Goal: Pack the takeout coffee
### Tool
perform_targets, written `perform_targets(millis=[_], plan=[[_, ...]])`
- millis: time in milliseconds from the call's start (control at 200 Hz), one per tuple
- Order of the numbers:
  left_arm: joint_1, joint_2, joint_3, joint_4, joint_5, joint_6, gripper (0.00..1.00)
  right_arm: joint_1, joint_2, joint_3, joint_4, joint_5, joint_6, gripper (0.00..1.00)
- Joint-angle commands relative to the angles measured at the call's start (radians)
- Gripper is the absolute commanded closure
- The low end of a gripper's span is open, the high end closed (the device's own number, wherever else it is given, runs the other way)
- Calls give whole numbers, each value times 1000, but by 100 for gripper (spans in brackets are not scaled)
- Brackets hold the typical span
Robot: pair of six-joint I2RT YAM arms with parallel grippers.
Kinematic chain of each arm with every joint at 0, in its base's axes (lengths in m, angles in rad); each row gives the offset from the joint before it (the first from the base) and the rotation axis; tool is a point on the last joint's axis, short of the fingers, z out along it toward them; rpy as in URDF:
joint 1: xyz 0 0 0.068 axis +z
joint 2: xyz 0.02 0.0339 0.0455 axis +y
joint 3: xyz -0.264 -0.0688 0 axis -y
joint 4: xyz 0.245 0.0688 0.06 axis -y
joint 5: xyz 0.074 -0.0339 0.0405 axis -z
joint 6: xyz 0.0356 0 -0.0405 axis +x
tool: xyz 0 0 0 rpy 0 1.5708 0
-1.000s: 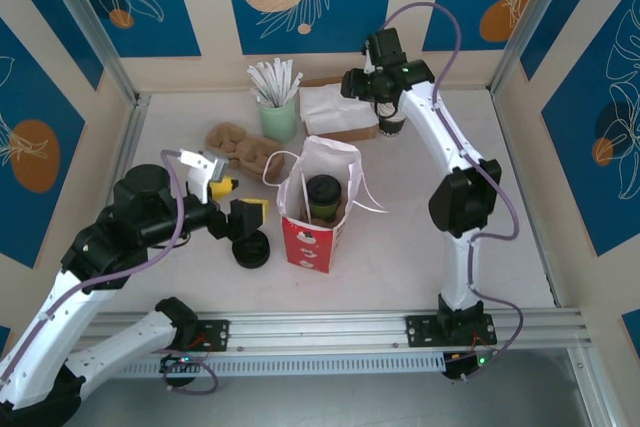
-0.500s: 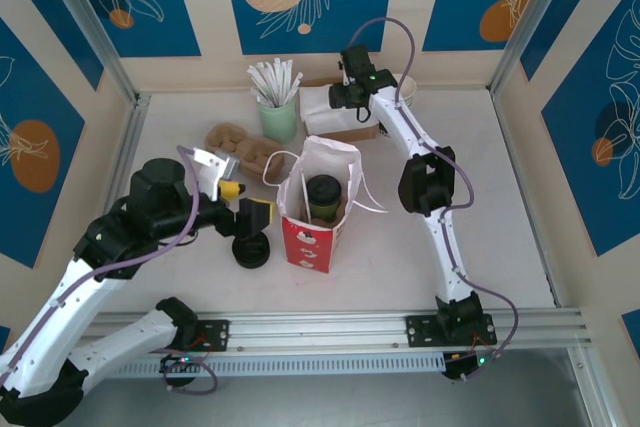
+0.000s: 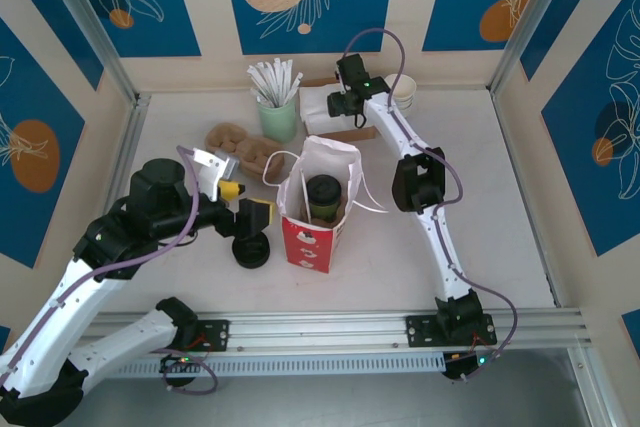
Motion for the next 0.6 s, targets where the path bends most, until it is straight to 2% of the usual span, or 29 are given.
perform_targets(millis=[0,320,595], plan=[[-5,-5,11,-19,-2,-4,1,2,25,44,10,30,-33,34],[-5,-7,9,-27,-15,-1,1,1,70,63,19,52,-66,28],[-6,-12,8,-31,-21,2,1,4,94,62,29,54,-84,28]])
